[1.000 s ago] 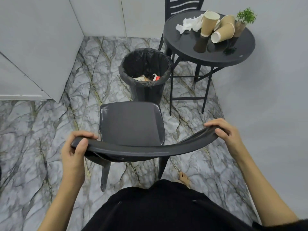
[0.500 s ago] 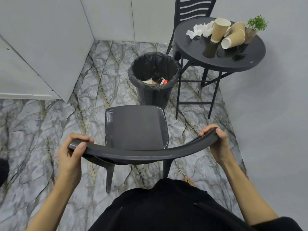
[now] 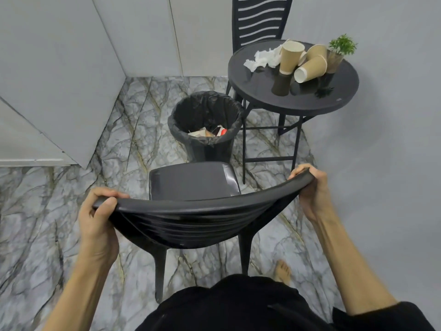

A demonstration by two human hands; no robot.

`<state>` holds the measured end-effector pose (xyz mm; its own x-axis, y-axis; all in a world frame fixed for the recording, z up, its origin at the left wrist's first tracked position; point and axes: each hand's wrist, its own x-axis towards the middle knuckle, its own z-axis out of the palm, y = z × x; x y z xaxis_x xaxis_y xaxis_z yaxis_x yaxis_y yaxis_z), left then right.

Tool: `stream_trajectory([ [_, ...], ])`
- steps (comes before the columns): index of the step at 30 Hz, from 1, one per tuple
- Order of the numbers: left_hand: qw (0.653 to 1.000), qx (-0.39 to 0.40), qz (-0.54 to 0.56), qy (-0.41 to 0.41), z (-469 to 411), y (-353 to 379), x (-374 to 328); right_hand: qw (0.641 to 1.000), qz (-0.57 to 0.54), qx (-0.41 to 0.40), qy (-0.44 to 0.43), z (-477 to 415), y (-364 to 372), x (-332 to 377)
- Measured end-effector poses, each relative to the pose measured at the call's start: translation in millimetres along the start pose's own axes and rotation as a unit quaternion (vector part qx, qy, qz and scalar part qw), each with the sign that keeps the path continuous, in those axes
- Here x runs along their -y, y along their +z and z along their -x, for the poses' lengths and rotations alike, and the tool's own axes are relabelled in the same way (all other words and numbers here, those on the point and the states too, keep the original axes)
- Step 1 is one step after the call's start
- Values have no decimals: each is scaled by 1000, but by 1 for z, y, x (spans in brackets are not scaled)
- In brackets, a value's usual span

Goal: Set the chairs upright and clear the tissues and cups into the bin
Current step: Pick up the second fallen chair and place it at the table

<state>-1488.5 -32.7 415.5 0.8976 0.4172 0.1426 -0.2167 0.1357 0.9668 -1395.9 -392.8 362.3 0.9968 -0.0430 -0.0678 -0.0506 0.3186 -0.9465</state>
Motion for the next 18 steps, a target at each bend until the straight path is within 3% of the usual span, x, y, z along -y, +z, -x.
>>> stream_trajectory([
  [18,998,1,36,-55,-30,284,88,997,29,-69,-23,-121,-236,115],
])
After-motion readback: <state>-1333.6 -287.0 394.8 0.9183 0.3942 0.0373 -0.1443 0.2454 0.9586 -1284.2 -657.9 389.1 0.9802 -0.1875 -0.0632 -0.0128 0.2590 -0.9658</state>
